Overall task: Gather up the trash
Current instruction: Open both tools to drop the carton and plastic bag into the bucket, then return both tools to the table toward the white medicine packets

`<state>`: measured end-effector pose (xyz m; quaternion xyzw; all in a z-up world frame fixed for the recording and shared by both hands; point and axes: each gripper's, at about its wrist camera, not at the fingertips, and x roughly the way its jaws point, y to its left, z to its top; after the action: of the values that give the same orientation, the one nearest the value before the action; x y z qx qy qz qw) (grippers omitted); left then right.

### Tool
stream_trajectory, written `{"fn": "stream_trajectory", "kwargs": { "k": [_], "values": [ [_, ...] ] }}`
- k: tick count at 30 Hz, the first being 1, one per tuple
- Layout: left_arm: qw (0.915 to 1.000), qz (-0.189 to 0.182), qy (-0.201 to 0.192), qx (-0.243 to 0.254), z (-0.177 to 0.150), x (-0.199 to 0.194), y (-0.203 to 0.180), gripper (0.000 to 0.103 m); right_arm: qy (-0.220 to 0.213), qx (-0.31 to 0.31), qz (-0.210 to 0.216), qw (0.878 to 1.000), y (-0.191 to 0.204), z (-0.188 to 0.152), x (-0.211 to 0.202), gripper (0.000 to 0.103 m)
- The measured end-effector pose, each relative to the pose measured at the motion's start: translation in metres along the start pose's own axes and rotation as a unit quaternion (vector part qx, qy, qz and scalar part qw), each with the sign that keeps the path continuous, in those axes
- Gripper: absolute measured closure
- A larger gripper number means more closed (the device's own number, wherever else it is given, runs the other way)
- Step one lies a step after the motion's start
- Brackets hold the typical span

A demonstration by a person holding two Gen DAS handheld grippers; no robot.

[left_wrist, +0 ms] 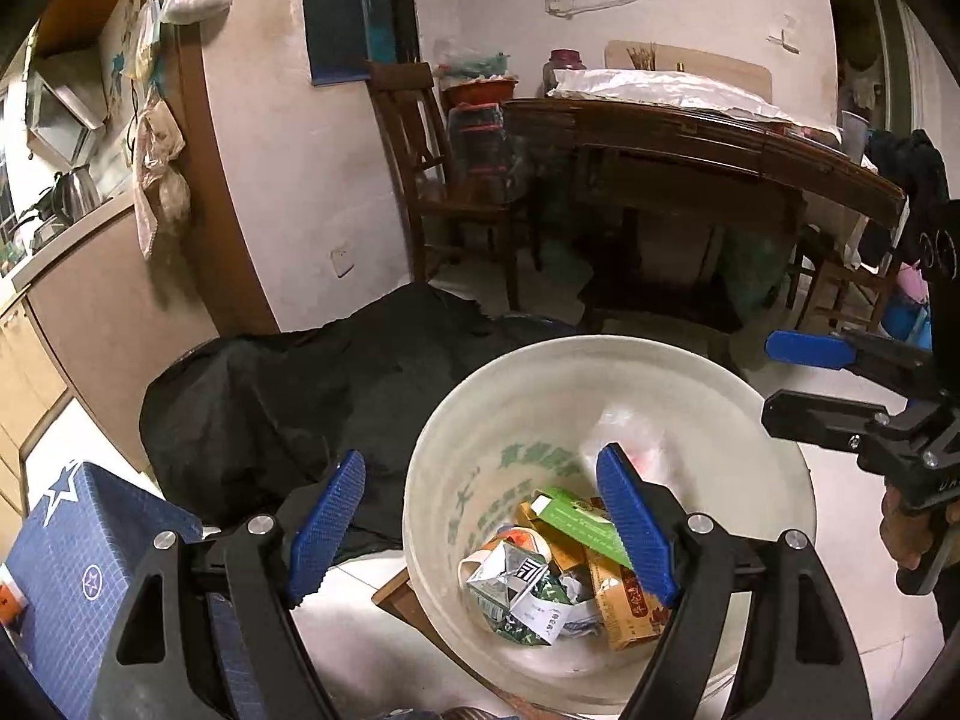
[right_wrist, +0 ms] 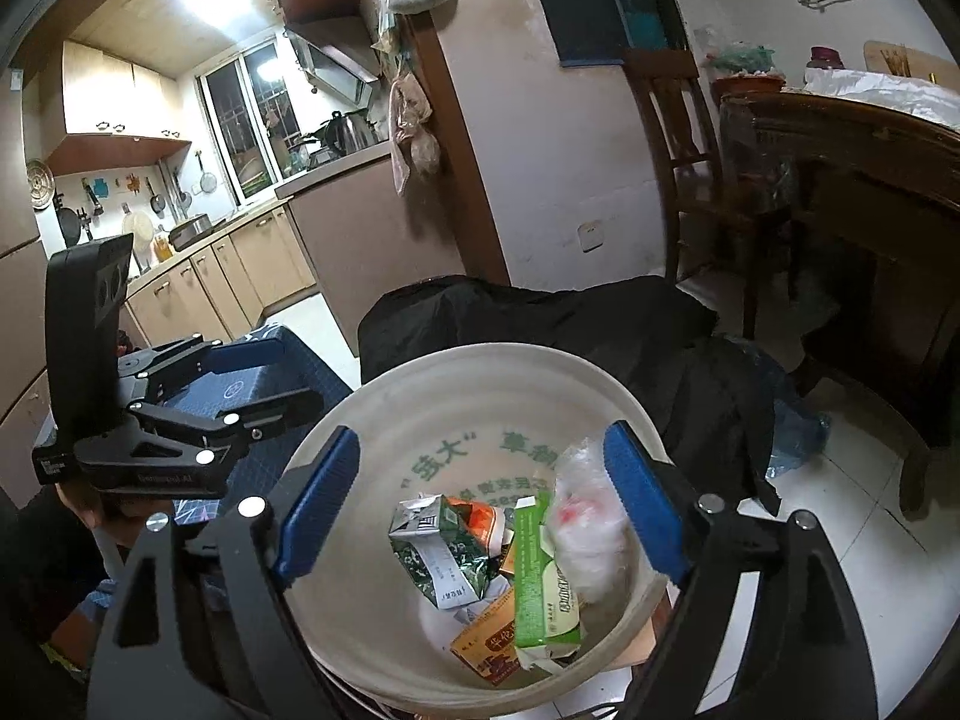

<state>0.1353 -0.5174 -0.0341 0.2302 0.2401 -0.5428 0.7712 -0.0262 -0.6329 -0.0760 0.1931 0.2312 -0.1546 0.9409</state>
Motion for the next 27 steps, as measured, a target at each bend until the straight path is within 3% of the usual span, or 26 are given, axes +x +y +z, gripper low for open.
{"fn": "stream_trajectory", "kwargs": {
  "k": [18,27],
  "values": [
    [0.9997,0.018,-0.013,-0.004,-0.013,-0.024,0.004,0.023,-0.016,-0.016,-0.008,1.000,0.026,-0.014,-0.007,0.023],
    [0.9976,0.067,-0.008,-0.011,-0.040,-0.053,0.023,0.023,-0.016,-0.059,0.016,0.998,0.068,-0.018,-0.002,0.023]
  ]
}}
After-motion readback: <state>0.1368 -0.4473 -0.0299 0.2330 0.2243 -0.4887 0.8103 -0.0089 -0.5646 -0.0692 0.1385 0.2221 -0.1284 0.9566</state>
